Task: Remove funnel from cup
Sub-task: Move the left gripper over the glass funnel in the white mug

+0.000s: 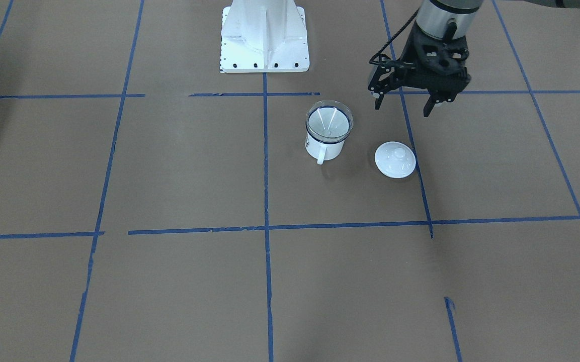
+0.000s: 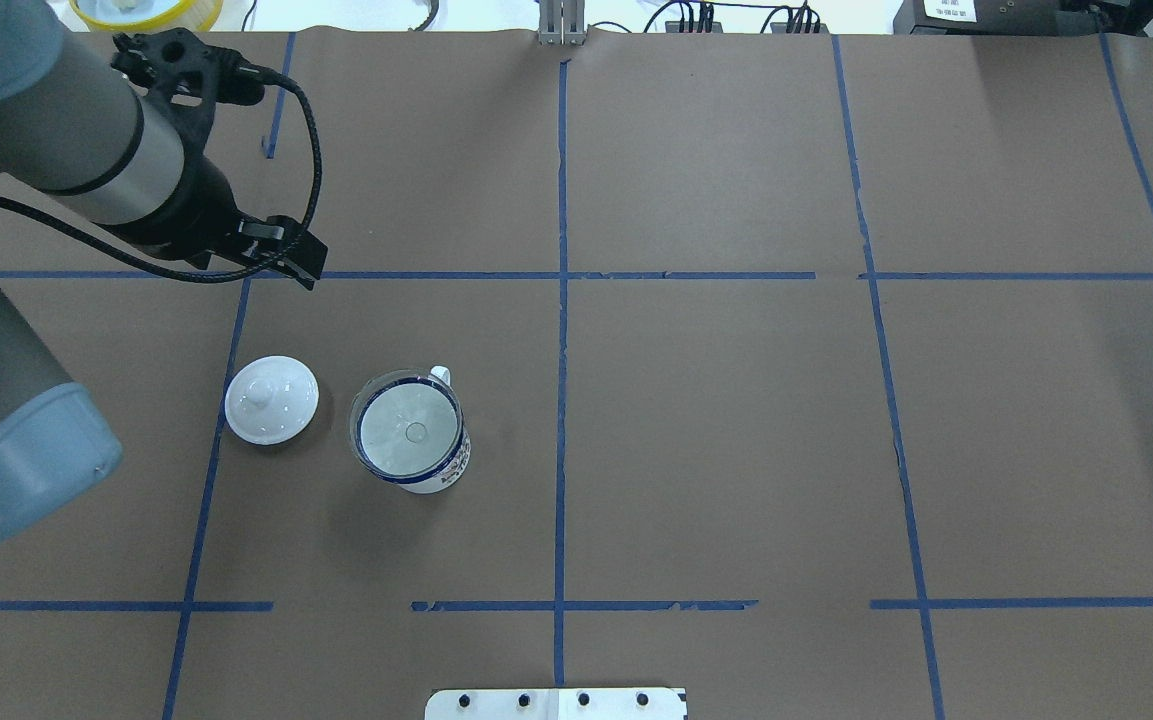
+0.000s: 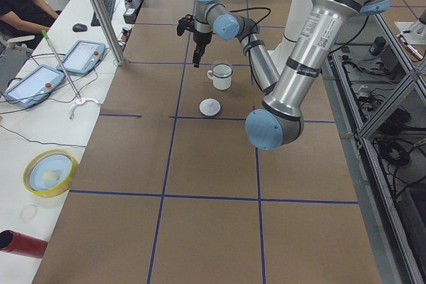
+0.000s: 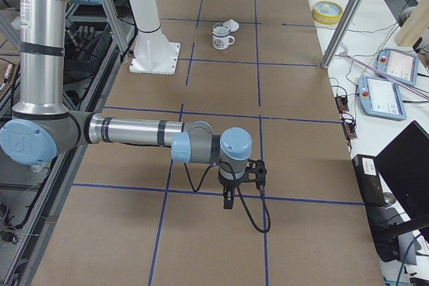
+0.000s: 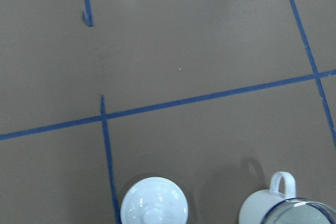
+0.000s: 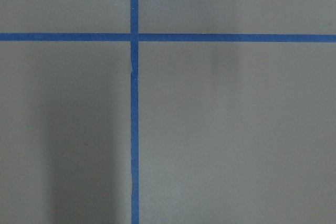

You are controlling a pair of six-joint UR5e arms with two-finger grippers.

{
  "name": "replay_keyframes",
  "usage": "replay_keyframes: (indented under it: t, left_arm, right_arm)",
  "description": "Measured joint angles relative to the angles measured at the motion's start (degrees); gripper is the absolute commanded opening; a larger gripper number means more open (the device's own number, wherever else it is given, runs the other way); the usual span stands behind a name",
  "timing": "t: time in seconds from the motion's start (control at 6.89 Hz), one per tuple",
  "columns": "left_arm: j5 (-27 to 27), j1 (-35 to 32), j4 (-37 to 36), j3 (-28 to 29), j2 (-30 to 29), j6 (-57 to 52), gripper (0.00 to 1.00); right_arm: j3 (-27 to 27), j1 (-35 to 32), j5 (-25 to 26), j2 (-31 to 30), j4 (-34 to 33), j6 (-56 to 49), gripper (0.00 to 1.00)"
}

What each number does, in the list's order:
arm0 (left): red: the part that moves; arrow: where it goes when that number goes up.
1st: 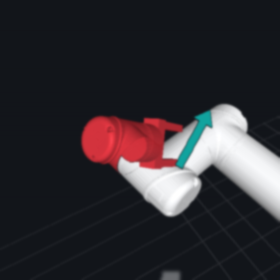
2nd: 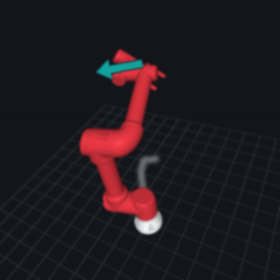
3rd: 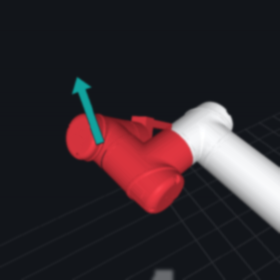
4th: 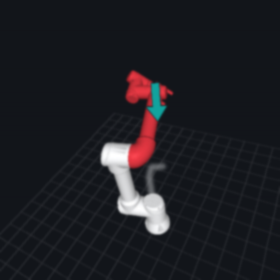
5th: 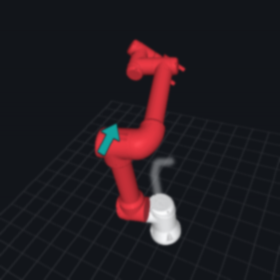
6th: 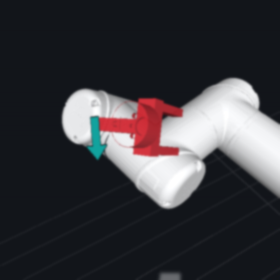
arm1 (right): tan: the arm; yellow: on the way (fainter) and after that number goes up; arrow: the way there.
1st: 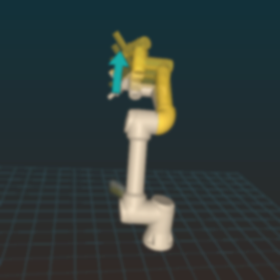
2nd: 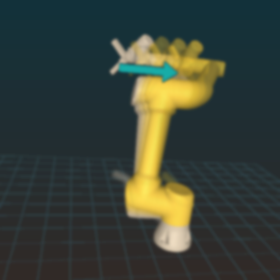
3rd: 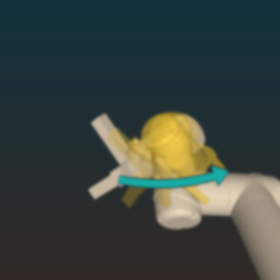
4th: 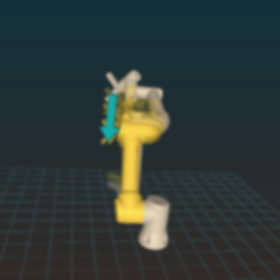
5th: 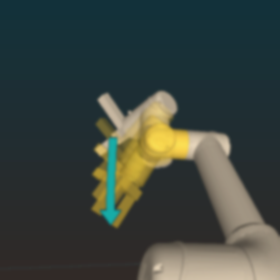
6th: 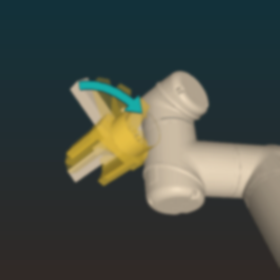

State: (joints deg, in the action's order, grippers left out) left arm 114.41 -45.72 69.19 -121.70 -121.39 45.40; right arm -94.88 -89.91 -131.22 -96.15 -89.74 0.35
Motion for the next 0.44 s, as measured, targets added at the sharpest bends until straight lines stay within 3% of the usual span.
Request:
replay_keyframes:
  t: [0.44]
  left_arm:
    - [-1.0, 7.7, -0.9, 1.4, -2.5, 9.2, 1.0]
  right_arm:
    - [0.0, 0.0, 0.0, 0.0, 0.0, 0.0, 1.0]
